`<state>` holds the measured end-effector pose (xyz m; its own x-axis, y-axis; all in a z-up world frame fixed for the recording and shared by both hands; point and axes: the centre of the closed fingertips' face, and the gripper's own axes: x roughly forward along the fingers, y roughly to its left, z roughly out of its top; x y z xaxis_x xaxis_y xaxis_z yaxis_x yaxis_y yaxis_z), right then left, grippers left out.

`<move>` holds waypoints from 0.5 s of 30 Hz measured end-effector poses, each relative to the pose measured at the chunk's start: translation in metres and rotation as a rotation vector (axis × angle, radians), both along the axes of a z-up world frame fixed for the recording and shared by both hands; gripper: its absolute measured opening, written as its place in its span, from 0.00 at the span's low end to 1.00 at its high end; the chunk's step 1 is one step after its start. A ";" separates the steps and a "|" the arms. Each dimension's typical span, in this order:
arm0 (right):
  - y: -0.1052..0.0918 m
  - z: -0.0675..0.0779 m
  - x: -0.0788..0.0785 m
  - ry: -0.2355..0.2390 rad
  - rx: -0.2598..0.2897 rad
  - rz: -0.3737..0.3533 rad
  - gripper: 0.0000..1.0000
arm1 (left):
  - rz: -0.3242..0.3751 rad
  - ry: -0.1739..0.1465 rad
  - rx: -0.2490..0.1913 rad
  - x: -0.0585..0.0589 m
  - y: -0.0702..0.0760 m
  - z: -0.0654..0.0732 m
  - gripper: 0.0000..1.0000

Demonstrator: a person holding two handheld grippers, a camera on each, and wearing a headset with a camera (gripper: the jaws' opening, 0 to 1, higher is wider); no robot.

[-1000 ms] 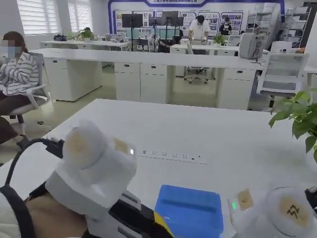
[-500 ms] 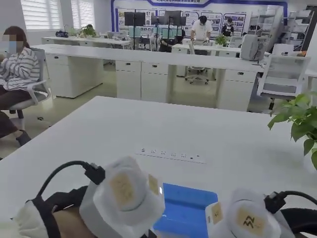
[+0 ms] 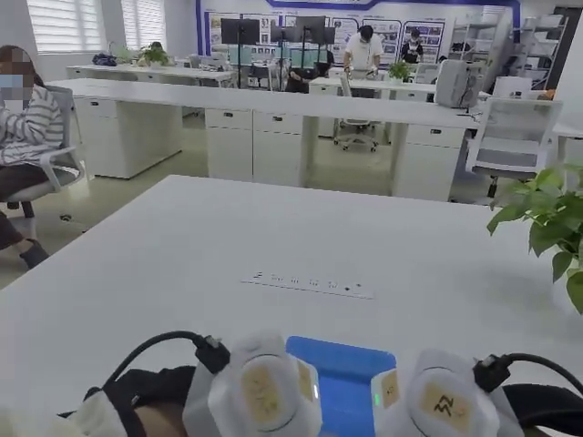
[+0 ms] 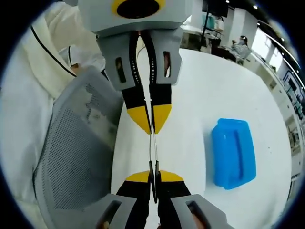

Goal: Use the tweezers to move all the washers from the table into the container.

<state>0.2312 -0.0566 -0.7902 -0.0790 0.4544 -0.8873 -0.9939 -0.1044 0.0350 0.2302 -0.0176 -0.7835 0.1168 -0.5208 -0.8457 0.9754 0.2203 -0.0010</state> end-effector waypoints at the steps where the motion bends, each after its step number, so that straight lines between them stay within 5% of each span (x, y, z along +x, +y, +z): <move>1: 0.000 -0.004 0.003 -0.016 0.002 0.002 0.01 | 0.002 -0.004 0.003 0.002 0.000 -0.002 0.00; 7: -0.002 -0.018 0.010 -0.006 0.032 -0.033 0.01 | -0.042 -0.048 0.061 0.010 -0.003 -0.013 0.00; 15: -0.005 -0.044 0.015 -0.011 0.037 -0.074 0.01 | -0.078 -0.027 0.113 0.018 -0.006 -0.036 0.00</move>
<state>0.2464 -0.0618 -0.8345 -0.0340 0.4911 -0.8704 -0.9993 -0.0312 0.0215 0.2485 -0.0238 -0.8192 0.1027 -0.4311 -0.8964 0.9890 0.1409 0.0456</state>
